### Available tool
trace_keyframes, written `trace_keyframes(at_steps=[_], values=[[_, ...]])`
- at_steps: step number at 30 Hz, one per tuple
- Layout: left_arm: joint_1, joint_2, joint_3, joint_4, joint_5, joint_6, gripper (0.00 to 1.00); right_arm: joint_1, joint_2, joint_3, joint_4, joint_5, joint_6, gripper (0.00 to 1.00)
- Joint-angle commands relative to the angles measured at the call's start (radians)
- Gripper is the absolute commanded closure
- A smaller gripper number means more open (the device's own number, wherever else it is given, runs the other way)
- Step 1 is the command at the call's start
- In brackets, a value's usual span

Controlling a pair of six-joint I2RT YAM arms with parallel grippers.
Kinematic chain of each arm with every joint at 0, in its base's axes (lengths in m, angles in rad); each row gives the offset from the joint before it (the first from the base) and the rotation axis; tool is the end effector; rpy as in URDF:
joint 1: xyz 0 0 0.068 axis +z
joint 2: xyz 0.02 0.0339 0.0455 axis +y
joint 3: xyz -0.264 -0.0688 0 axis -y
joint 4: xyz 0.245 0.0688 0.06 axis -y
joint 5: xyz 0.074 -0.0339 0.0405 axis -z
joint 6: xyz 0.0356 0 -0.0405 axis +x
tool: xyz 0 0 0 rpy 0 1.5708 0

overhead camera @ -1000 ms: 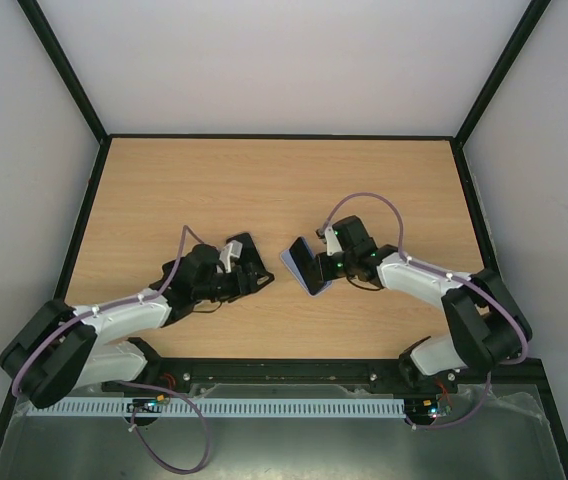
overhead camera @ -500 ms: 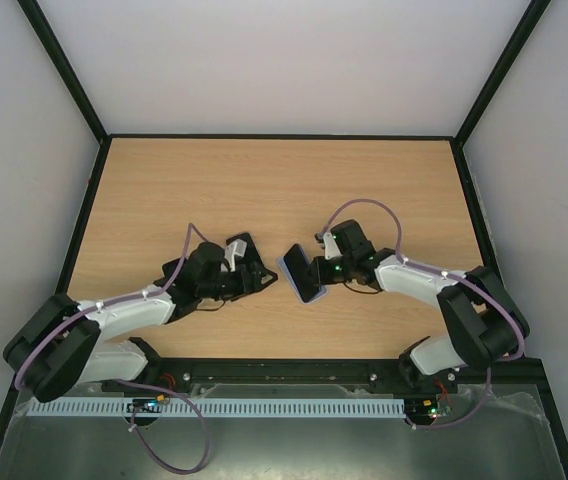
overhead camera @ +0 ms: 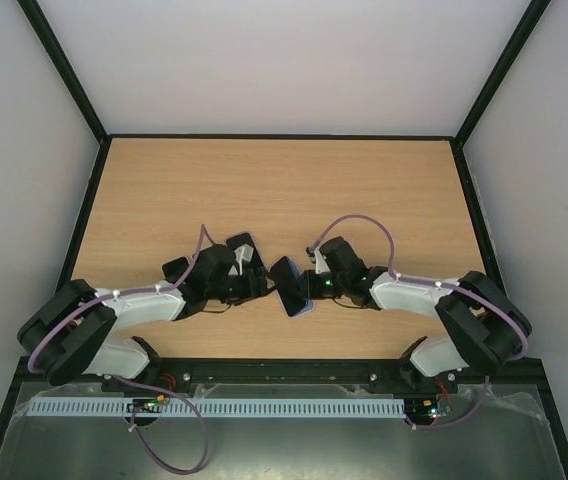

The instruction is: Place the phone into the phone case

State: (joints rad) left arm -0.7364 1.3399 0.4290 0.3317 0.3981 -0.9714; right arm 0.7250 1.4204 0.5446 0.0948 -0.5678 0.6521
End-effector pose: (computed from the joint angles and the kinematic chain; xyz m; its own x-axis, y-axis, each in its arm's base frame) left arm 0.1734 -0.1758 0.1552 -0.9384 -0.1766 -0.2969 0.1500 0.5659 -0.8107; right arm 0.1799 0.1850 0.1515 -0.9316 -0.1418 -0.3347 -0.3518 0.5836 0.7319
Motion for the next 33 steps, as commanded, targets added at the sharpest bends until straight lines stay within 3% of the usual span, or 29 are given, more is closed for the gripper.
trace_keyframes(at_steps=[1, 9, 17, 23, 33], values=[[-0.012, 0.037, 0.018, 0.017, -0.021, -0.012, 0.18, 0.044, 0.009, -0.066, 0.032, -0.007, 0.091, 0.98], [-0.05, 0.111, 0.034, 0.035, -0.024, -0.014, 0.31, 0.048, -0.019, -0.076, 0.008, 0.045, 0.099, 0.94], [-0.086, 0.202, 0.056, 0.089, -0.014, -0.02, 0.49, 0.049, -0.038, -0.121, 0.044, 0.035, 0.153, 0.92], [-0.1, 0.244, 0.05, 0.147, 0.008, -0.04, 0.54, 0.049, -0.016, -0.153, 0.082, 0.017, 0.183, 0.92], [-0.1, 0.233, 0.027, 0.146, 0.0, -0.043, 0.55, 0.051, -0.083, -0.071, -0.087, 0.106, 0.136, 0.82]])
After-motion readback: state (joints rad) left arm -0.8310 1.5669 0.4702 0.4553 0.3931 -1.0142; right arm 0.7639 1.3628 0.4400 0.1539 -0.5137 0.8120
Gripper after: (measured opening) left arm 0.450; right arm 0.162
